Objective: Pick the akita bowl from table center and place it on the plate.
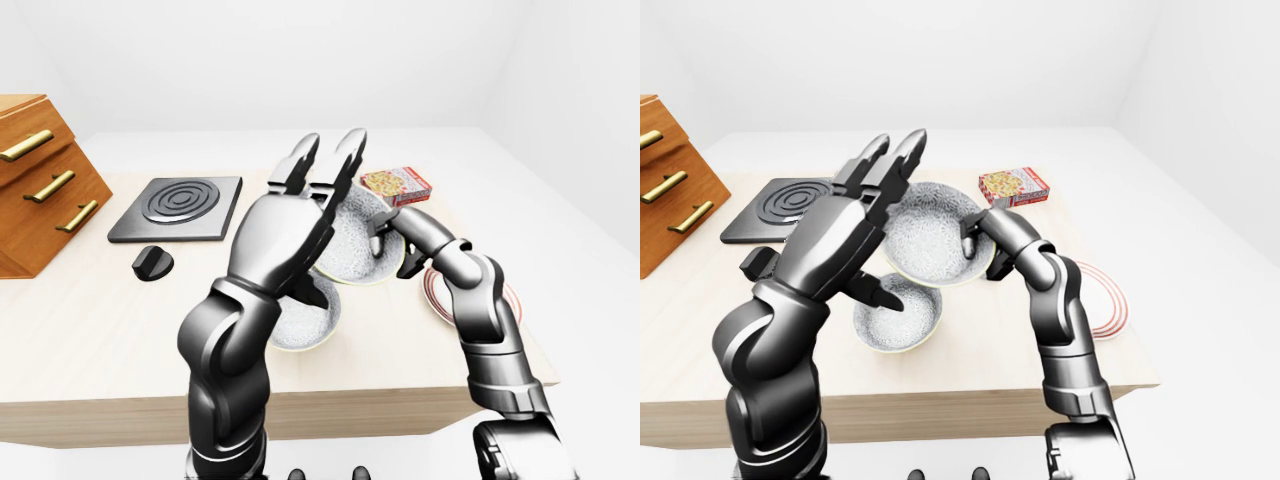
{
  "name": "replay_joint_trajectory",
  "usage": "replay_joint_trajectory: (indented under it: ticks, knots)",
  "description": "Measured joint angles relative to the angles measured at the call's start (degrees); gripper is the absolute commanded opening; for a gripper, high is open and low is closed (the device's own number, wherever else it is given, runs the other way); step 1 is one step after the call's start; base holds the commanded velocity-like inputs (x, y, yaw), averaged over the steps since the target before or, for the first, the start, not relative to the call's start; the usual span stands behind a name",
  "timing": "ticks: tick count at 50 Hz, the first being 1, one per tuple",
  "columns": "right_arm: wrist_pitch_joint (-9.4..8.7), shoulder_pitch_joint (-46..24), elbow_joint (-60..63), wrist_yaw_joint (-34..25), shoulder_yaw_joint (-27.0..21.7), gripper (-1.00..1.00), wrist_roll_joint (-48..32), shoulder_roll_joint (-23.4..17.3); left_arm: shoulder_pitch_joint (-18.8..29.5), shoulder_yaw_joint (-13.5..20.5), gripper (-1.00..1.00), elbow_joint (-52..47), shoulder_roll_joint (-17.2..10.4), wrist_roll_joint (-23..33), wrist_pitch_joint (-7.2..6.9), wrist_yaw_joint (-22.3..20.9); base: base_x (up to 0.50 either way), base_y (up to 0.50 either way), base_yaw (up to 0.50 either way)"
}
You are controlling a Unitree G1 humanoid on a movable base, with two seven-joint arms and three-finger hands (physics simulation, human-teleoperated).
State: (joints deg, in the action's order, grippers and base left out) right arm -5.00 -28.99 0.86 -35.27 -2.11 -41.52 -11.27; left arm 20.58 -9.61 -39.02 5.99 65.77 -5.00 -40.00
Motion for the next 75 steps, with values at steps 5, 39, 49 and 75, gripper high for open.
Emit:
replay_joint_trajectory:
  ticks: [5,39,49,75]
  knots:
    - [0.00,0.5,0.1,-0.2,-0.5,-1.00,-0.5,-0.5,6.5,1.9,1.00,-1.4,-0.8,-3.0,0.00,0.0,0.00,0.00,0.00]
    - [0.00,10.3,6.9,-2.1,-10.1,-1.00,1.7,-7.6,11.1,6.6,1.00,-0.8,-9.4,-18.4,0.00,0.0,0.00,0.00,0.00]
    - [0.00,14.9,8.0,-1.9,-14.4,-1.00,2.6,-9.6,7.4,8.2,1.00,2.7,-10.6,-24.5,0.00,0.0,0.00,0.00,0.00]
    - [0.00,19.7,3.4,-0.6,-22.4,-1.00,3.4,-14.4,6.4,12.4,1.00,15.4,-15.2,-41.1,0.00,3.9,0.00,0.00,0.00]
